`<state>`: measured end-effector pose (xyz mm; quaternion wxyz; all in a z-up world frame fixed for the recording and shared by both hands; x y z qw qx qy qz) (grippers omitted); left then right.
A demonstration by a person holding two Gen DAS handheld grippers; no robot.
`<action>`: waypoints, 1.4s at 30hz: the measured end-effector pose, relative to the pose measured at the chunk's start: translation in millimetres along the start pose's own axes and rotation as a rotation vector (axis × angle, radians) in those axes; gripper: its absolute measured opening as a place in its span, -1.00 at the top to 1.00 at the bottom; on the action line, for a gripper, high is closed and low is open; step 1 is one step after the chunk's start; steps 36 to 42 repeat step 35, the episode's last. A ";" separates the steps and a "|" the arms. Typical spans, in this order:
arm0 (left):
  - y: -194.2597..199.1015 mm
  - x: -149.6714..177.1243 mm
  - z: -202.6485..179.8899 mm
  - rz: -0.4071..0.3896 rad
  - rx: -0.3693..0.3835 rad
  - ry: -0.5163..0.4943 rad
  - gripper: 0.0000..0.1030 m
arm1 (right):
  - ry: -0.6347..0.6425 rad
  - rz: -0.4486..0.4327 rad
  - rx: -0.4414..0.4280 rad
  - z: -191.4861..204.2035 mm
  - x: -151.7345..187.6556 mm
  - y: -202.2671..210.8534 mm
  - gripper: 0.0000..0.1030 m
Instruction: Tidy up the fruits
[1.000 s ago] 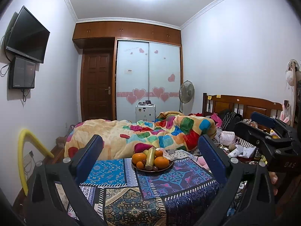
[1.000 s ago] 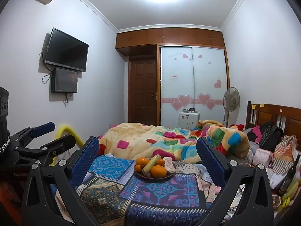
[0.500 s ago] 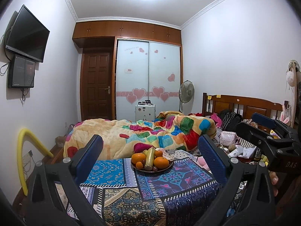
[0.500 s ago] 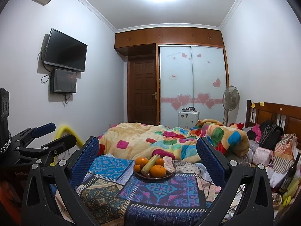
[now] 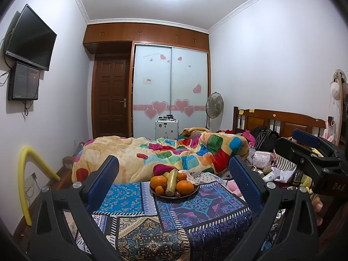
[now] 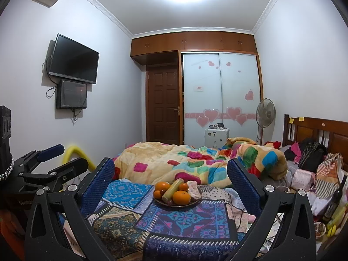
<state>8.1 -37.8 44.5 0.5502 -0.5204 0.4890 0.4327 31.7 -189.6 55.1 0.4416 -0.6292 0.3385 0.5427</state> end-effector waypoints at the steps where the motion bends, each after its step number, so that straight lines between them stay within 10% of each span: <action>1: -0.1 0.0 0.5 0.000 -0.001 0.000 -0.99 | 0.001 0.000 0.001 0.0 -0.1 0.0 -1.00; 42: 0.9 2.4 0.8 0.029 0.027 0.031 -0.99 | -0.009 0.016 0.014 3.6 3.6 -1.9 -1.00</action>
Point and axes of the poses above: each gripper's, at about its wrist camera, not at the fingertips, and y roughly against the way its jaws point, z to its left, x to its underside, the point moved 3 cm from there along -y, roughly the way its jaws point, and after that the axes turned 15 degrees about -z, right-handed, at the moved point
